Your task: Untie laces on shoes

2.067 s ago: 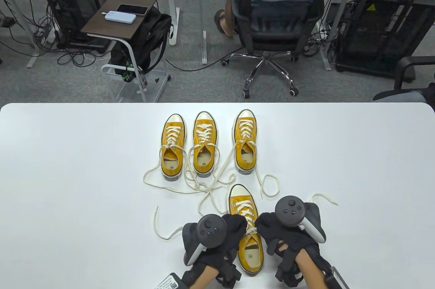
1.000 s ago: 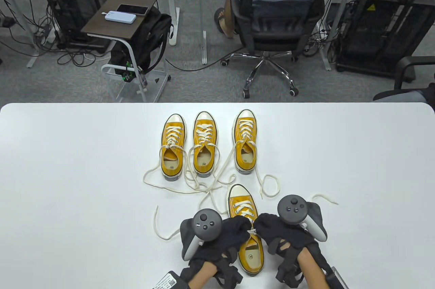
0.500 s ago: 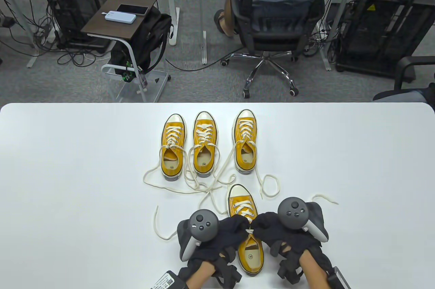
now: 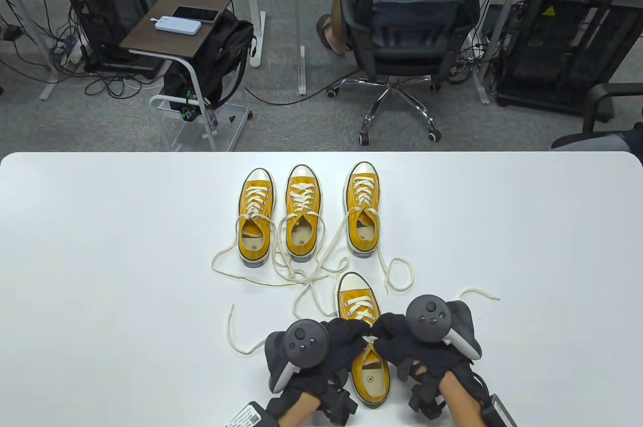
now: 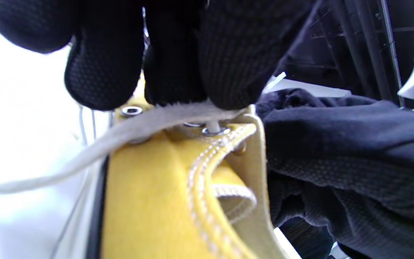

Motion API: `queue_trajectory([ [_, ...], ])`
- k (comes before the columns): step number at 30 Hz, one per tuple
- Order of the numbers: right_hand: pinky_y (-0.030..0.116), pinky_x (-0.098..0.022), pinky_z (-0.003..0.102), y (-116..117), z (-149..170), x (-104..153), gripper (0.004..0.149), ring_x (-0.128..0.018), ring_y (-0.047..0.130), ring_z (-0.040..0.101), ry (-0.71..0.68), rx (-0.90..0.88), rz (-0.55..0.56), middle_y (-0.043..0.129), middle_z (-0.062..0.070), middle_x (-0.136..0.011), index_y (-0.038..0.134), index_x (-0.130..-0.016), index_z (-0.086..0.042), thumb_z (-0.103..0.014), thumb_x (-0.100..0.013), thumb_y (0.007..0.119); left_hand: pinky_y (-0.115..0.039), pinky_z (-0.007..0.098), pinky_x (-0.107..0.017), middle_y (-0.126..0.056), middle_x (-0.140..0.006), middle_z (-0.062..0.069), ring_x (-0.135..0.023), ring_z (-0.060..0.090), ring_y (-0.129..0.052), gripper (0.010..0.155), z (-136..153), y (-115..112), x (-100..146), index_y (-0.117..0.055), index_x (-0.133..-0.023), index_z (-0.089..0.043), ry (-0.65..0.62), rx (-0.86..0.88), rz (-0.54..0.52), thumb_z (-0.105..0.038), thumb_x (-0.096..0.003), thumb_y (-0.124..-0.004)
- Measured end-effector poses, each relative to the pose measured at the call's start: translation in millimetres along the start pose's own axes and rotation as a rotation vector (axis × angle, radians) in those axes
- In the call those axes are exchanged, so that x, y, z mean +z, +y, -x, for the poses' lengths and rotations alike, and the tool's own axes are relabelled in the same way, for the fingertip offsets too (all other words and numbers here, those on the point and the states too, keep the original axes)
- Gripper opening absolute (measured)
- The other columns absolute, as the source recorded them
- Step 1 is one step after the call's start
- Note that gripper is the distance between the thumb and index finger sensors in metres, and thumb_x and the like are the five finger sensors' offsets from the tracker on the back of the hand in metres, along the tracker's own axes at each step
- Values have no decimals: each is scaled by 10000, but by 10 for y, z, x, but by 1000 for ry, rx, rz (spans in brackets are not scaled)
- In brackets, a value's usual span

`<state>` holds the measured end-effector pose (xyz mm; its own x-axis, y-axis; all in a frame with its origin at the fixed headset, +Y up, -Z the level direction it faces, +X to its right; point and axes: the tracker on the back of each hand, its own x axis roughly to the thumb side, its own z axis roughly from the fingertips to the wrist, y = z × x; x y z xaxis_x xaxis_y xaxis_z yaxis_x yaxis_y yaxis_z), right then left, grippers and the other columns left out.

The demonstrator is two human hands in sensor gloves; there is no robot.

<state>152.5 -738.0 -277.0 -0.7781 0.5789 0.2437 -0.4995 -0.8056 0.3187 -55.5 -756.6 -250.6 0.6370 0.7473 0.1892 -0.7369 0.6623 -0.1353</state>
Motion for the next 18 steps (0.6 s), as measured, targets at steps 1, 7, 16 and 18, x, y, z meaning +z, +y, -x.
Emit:
queue_trajectory([
  [1, 797, -467, 584, -6, -5, 4, 383, -519, 1009, 355, -3, 10, 15, 952, 149, -708, 797, -777, -195, -312, -424, 890, -842, 508, -437, -1019, -729, 11, -598, 332, -1019, 377, 22, 1, 6, -941, -800, -354, 21, 10, 16, -371, -429, -882],
  [7, 791, -485, 591, -6, 5, 5, 407, -525, 1014, 366, -17, 27, 40, 981, 122, -676, 818, -837, -199, -254, -436, 866, -844, 506, -434, -1012, -737, 14, -595, 337, -1022, 381, 57, -8, -7, -917, -813, -348, 35, 50, 15, -362, -435, -867],
  [16, 773, -492, 602, -20, 21, 5, 400, -537, 990, 370, -18, 36, 35, 971, 108, -676, 863, -768, -217, -353, -395, 905, -840, 510, -434, -1013, -742, 12, -594, 346, -1019, 384, 65, -5, -7, -914, -815, -341, 53, 48, 10, -376, -435, -867],
  [18, 761, -503, 609, -19, 27, 12, 395, -564, 976, 377, -23, -5, 28, 946, 129, -717, 833, -776, -201, -350, -413, 884, -840, 509, -437, -1006, -752, 17, -600, 347, -1016, 378, 63, 2, -1, -914, -812, -347, 55, 46, 14, -374, -438, -864],
])
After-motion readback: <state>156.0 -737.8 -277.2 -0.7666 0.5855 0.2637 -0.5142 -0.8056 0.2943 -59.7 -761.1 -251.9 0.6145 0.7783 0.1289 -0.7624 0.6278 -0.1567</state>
